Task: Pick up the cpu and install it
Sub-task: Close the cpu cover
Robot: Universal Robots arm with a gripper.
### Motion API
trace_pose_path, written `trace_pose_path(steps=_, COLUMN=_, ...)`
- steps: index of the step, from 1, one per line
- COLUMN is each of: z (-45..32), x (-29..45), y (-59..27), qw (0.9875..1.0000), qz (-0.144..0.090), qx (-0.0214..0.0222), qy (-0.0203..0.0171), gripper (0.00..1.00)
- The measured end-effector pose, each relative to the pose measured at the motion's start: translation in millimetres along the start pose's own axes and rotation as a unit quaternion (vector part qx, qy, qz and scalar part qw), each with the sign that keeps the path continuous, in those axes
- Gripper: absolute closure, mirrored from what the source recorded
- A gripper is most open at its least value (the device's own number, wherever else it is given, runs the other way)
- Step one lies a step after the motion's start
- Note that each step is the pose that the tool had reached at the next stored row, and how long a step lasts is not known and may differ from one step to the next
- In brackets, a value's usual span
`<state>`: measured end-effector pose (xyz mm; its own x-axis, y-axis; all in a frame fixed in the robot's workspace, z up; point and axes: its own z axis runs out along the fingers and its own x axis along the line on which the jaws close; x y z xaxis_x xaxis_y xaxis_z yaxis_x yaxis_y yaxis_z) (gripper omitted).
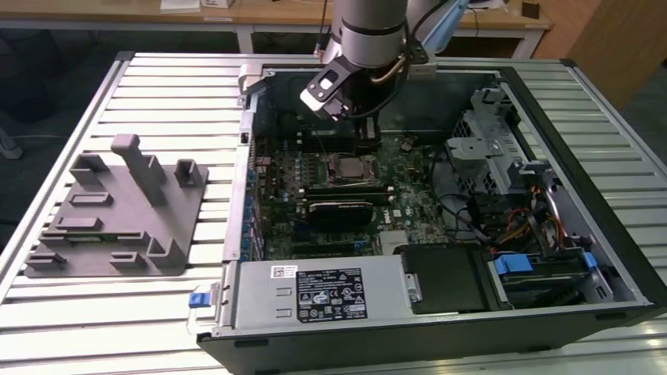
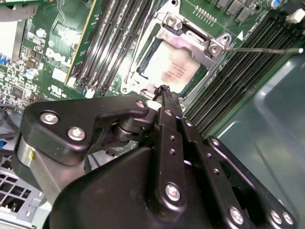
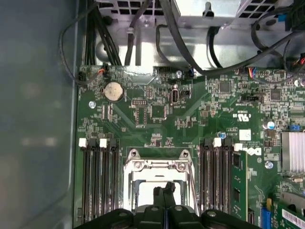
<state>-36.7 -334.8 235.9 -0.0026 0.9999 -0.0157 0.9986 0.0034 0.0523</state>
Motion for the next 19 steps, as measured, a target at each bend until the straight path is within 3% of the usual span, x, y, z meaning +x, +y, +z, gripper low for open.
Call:
trace_pose_path(steps=6, z=2.4, x=0.1, y=-9.3, qw=1.0, qz=0.0, qx=0.0, qy=0.0, gripper=0.89)
trace_pose_path(steps=12, z=7.6, x=0.1, y=-10.0, qw=1.0, qz=0.0, qx=0.0, qy=-0.0001, gripper=0.89)
trace_pose_path(steps=19, z=7.8, x=0.1, y=-10.0, qw=1.0, qz=-0.001, qx=0.0, qy=-0.0001, gripper=0.89)
